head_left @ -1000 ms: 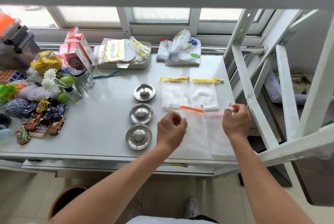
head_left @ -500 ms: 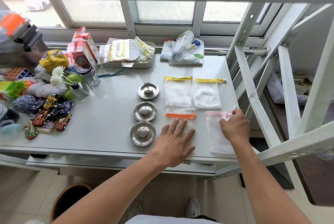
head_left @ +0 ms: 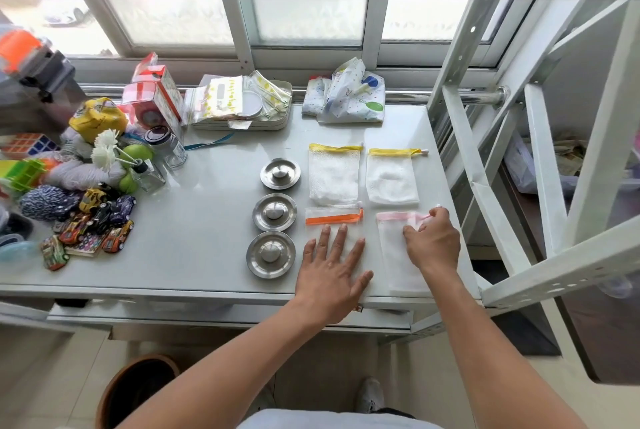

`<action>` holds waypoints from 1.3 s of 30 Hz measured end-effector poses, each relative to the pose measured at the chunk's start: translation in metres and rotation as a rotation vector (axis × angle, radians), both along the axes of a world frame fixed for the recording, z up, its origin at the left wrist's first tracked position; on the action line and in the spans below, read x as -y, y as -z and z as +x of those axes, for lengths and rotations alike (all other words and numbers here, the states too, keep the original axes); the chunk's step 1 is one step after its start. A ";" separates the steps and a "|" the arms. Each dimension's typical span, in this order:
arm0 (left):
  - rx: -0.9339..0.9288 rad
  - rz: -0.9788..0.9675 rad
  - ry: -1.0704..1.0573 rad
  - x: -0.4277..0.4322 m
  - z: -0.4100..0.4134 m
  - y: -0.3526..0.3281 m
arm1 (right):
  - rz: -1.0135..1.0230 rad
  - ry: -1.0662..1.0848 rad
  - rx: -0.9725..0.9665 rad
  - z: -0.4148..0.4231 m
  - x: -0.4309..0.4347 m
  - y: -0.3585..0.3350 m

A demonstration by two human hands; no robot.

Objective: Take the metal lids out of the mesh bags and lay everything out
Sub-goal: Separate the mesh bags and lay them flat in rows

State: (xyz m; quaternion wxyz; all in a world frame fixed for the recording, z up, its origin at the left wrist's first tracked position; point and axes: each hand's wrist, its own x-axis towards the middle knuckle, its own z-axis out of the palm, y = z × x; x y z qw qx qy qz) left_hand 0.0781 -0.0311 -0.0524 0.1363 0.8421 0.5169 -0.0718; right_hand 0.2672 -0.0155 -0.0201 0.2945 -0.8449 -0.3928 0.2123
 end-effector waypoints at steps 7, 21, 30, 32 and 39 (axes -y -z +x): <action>0.088 0.148 0.324 0.013 0.014 -0.011 | -0.022 0.061 -0.044 0.006 0.002 -0.003; 0.091 0.149 0.387 0.017 0.029 -0.010 | 0.019 -0.120 0.331 -0.003 -0.031 -0.005; -0.012 0.055 0.062 0.003 0.001 -0.002 | -0.194 -0.372 0.397 -0.007 -0.061 -0.001; -0.004 0.050 0.074 0.002 0.000 0.000 | -0.166 -0.367 0.417 -0.009 -0.063 0.000; 0.136 0.164 -0.021 -0.004 -0.002 -0.008 | -0.080 -0.374 0.452 -0.014 -0.059 -0.002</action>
